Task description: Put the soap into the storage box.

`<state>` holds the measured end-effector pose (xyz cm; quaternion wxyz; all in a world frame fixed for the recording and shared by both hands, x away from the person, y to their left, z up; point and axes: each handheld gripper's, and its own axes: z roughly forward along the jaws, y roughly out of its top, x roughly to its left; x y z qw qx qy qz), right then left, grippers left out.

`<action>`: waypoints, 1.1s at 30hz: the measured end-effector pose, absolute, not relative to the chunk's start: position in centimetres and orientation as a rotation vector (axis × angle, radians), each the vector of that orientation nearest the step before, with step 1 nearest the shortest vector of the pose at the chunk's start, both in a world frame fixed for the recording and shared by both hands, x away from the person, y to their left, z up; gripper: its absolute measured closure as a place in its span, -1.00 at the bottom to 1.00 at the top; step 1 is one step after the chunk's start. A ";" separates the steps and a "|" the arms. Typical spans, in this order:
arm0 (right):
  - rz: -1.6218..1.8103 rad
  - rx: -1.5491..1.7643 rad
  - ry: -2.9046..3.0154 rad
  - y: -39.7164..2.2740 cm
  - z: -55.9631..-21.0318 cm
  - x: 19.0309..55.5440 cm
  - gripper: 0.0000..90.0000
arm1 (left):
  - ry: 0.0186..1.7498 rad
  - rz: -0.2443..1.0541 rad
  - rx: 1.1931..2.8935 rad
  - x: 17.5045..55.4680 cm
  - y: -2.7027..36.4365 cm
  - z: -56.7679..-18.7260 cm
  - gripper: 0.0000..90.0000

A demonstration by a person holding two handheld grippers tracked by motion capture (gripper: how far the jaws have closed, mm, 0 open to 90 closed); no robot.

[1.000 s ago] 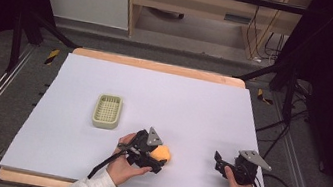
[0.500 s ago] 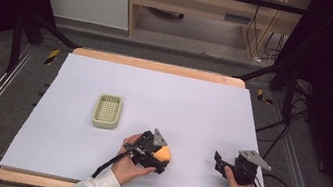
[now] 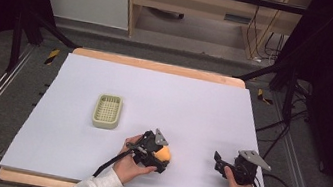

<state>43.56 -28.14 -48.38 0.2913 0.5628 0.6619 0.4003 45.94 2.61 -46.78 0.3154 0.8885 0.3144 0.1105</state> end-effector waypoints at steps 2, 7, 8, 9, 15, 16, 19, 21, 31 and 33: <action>1.067 1.501 1.765 -28.1 -48.4 43.6 -0.84 | 0.827 0.292 2.348 46.0 2.5 -46.9 -0.58; 1.067 1.501 1.764 -28.2 -48.4 43.6 -0.84 | 0.828 0.292 2.359 46.1 2.3 -47.0 -0.57; 1.067 1.501 1.765 -28.1 -48.4 43.6 -0.84 | 0.828 0.292 2.360 46.1 2.3 -47.1 -0.57; 1.067 1.501 1.766 -28.1 -48.4 43.6 -0.84 | 0.828 0.294 2.362 46.1 2.2 -47.1 -0.56; 1.067 1.502 1.763 -28.2 -48.4 43.6 -0.84 | 0.829 0.303 2.366 46.0 2.0 -47.2 -0.51; 1.067 1.503 1.764 -28.1 -48.4 43.6 -0.84 | 0.828 0.301 2.366 46.0 2.0 -47.2 -0.50; 1.067 1.503 1.764 -28.1 -48.4 43.6 -0.84 | 0.832 0.307 2.362 45.9 1.9 -47.2 -0.46; 1.067 1.503 1.762 -28.2 -48.4 43.6 -0.84 | 0.832 0.308 2.367 45.8 1.9 -47.2 -0.43; 1.067 1.505 1.758 -28.2 -48.4 43.5 -0.84 | 0.853 0.318 2.365 45.7 1.8 -47.2 -0.41; 1.067 1.506 1.758 -28.2 -48.4 43.6 -0.84 | 0.855 0.317 2.363 45.7 1.8 -47.2 -0.41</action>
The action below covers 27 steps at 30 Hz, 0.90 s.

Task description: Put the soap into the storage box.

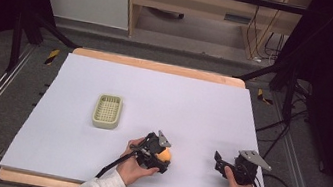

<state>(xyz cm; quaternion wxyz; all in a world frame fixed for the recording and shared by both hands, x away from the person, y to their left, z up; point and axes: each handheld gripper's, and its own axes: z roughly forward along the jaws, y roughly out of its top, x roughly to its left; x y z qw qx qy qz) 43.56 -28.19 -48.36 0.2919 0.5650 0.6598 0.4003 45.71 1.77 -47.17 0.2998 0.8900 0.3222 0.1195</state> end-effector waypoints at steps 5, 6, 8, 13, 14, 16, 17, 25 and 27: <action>1.067 1.506 1.757 -28.2 -48.3 43.5 -0.84 | 0.860 0.324 2.357 45.6 1.8 -47.2 -0.41; 1.069 1.508 1.756 -28.2 -48.3 43.5 -0.84 | 0.860 0.324 2.357 45.6 1.8 -47.2 -0.41; 1.068 1.506 1.758 -28.2 -48.3 43.5 -0.84 | 0.851 0.329 2.362 45.6 1.8 -47.2 -0.41; 1.070 1.507 1.756 -28.2 -48.3 43.5 -0.84 | 0.824 0.337 2.357 45.3 1.8 -47.0 -0.41; 1.070 1.507 1.756 -28.2 -48.4 43.6 -0.84 | 0.821 0.333 2.355 45.2 1.9 -47.0 -0.41; 1.071 1.508 1.756 -28.2 -48.3 43.5 -0.84 | 0.815 0.328 2.351 45.2 2.0 -46.8 -0.41; 1.071 1.507 1.755 -28.2 -48.3 43.5 -0.84 | 0.820 0.327 2.343 45.2 2.0 -46.7 -0.41; 1.072 1.507 1.755 -28.2 -48.3 43.5 -0.84 | 0.819 0.326 2.339 45.2 3.0 -45.8 -0.41; 1.073 1.506 1.756 -28.2 -48.3 43.5 -0.84 | 0.819 0.330 2.338 45.3 3.3 -45.5 -0.41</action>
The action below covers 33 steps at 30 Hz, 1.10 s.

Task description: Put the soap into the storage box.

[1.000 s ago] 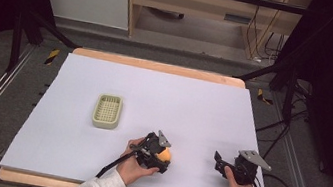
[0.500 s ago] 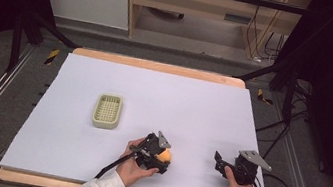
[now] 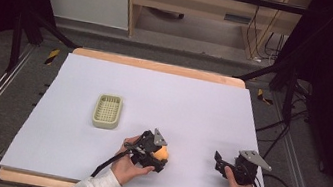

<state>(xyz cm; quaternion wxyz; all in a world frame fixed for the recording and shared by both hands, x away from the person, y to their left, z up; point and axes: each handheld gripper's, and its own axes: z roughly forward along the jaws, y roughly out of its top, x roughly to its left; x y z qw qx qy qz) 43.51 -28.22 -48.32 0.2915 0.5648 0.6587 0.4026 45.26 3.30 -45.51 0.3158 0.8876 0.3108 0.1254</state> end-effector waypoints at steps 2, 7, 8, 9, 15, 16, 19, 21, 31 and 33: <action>1.077 1.507 1.752 -28.2 -48.3 43.5 -0.84 | 0.819 0.328 2.339 45.2 3.6 -45.3 -0.41; 1.074 1.507 1.752 -28.2 -48.4 43.5 -0.84 | 0.826 0.341 2.333 45.1 4.8 -44.6 -0.41; 1.074 1.506 1.752 -28.2 -48.4 43.5 -0.84 | 0.828 0.337 2.330 45.1 5.2 -44.5 -0.41; 1.074 1.504 1.751 -28.2 -48.4 43.5 -0.84 | 0.829 0.335 2.330 45.1 5.4 -44.4 -0.41; 1.077 1.503 1.754 -28.2 -48.4 43.5 -0.85 | 0.862 0.338 2.322 45.2 7.3 -44.2 -0.41; 1.077 1.501 1.753 -28.2 -48.4 43.5 -0.85 | 0.871 0.337 2.311 45.2 7.5 -44.1 -0.41; 1.074 1.499 1.758 -28.2 -48.4 43.5 -0.85 | 0.883 0.342 2.307 45.2 8.3 -43.8 -0.41; 1.073 1.498 1.763 -28.2 -48.4 43.5 -0.85 | 0.887 0.341 2.303 45.3 8.7 -43.7 -0.41; 1.056 1.498 1.754 -28.0 -48.4 43.5 -0.86 | 0.930 0.353 2.275 46.1 10.6 -42.6 -0.41; 1.053 1.499 1.753 -28.0 -48.4 43.5 -0.86 | 0.931 0.357 2.273 46.2 10.7 -42.4 -0.41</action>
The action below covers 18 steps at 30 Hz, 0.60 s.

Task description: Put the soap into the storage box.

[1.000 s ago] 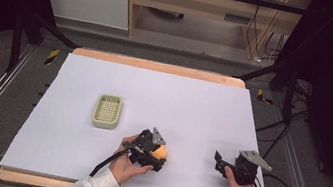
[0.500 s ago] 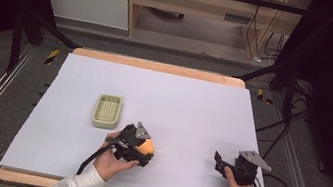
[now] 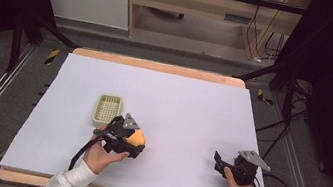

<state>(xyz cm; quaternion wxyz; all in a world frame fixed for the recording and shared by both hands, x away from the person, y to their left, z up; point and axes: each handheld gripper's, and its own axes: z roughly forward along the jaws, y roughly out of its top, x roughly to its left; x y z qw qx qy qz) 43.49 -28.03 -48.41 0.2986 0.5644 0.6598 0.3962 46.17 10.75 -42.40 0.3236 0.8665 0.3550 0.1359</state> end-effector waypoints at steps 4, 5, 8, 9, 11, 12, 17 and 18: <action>1.053 1.506 1.755 -28.0 -48.4 43.5 -0.86 | 0.946 0.358 2.255 46.5 11.4 -41.9 -0.41; 1.057 1.504 1.757 -28.0 -48.4 43.5 -0.86 | 0.949 0.362 2.251 46.6 11.5 -41.8 -0.41; 1.060 1.506 1.755 -28.0 -48.4 43.5 -0.86 | 0.960 0.367 2.239 46.8 12.0 -41.5 -0.41; 1.060 1.507 1.754 -28.0 -48.4 43.5 -0.86 | 0.963 0.364 2.237 46.9 12.2 -41.4 -0.41; 1.061 1.507 1.756 -28.1 -48.4 43.5 -0.86 | 0.976 0.369 2.226 47.1 12.6 -41.2 -0.41; 1.061 1.508 1.756 -28.1 -48.4 43.5 -0.87 | 0.982 0.370 2.220 47.2 12.8 -41.1 -0.41; 1.059 1.512 1.757 -28.1 -48.4 43.5 -0.87 | 1.008 0.380 2.200 47.8 13.7 -40.8 -0.41; 1.059 1.512 1.757 -28.1 -48.4 43.5 -0.87 | 1.016 0.383 2.191 47.9 13.8 -40.8 -0.41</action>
